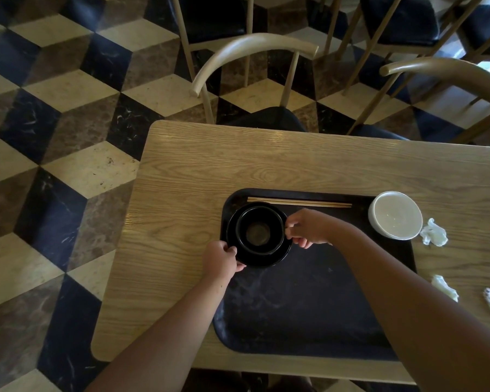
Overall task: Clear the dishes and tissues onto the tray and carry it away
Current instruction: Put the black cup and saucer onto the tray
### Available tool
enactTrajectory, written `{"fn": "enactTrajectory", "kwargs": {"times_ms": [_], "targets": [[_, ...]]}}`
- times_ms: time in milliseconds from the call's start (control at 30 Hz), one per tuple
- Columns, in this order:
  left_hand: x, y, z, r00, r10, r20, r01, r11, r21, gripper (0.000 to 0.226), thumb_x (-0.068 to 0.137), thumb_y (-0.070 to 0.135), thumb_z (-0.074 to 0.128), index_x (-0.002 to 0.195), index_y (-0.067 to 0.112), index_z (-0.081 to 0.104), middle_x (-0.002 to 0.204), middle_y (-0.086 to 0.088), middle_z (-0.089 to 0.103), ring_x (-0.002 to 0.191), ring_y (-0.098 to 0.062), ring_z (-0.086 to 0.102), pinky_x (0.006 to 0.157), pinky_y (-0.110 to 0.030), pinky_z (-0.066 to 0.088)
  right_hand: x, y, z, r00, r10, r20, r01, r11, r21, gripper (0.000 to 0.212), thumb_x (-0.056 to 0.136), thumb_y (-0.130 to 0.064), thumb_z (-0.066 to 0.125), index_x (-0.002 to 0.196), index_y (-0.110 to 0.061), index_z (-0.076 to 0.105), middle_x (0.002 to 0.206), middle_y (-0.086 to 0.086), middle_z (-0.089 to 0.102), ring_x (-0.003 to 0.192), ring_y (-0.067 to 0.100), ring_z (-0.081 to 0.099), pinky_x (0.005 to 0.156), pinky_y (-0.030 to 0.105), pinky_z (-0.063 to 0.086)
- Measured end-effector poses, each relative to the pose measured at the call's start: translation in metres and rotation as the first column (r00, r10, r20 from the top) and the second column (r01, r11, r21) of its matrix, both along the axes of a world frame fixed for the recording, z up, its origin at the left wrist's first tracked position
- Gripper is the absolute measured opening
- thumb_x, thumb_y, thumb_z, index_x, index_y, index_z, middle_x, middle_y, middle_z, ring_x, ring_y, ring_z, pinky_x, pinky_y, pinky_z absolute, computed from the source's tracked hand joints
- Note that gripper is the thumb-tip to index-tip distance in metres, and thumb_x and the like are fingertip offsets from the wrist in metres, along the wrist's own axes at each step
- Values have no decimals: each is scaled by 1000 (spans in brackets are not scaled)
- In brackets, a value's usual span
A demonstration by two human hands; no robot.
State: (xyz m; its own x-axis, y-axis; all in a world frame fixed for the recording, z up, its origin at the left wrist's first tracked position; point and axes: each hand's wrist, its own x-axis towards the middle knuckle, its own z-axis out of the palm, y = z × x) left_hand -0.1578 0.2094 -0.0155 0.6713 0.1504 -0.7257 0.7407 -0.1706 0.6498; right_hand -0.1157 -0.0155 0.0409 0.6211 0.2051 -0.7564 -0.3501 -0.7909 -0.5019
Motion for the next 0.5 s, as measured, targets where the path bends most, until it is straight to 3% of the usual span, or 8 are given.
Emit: {"fn": "enactTrajectory", "kwargs": {"times_ms": [233, 400, 500], "targets": [[-2, 1, -2, 1000, 4, -12, -4, 1000, 8, 22, 96, -1, 53, 77, 5, 59, 88, -20, 68, 77, -35, 73, 69, -45, 63, -11, 6, -1, 989, -77, 129, 92, 989, -112, 11, 97, -26, 55, 98, -22, 65, 72, -3, 60, 60, 12, 61, 57, 25, 50], [-3, 0, 2, 998, 55, -29, -55, 998, -3, 16, 97, -1, 54, 82, 4, 57, 86, -17, 65, 73, -34, 72, 70, -43, 62, -21, 9, -2, 982, -108, 156, 121, 990, -75, 17, 97, -20, 55, 113, -18, 62, 89, 2, 65, 78, 17, 68, 73, 33, 57], [-4, -3, 9, 993, 110, -47, -111, 993, -28, 7, 97, -3, 53, 100, 3, 52, 82, -12, 59, 67, -28, 65, 67, -39, 58, -28, 5, -2, 966, -185, 181, 192, 981, -25, 22, 95, -21, 58, 116, -21, 58, 101, 5, 68, 82, 19, 71, 80, 41, 60]]}}
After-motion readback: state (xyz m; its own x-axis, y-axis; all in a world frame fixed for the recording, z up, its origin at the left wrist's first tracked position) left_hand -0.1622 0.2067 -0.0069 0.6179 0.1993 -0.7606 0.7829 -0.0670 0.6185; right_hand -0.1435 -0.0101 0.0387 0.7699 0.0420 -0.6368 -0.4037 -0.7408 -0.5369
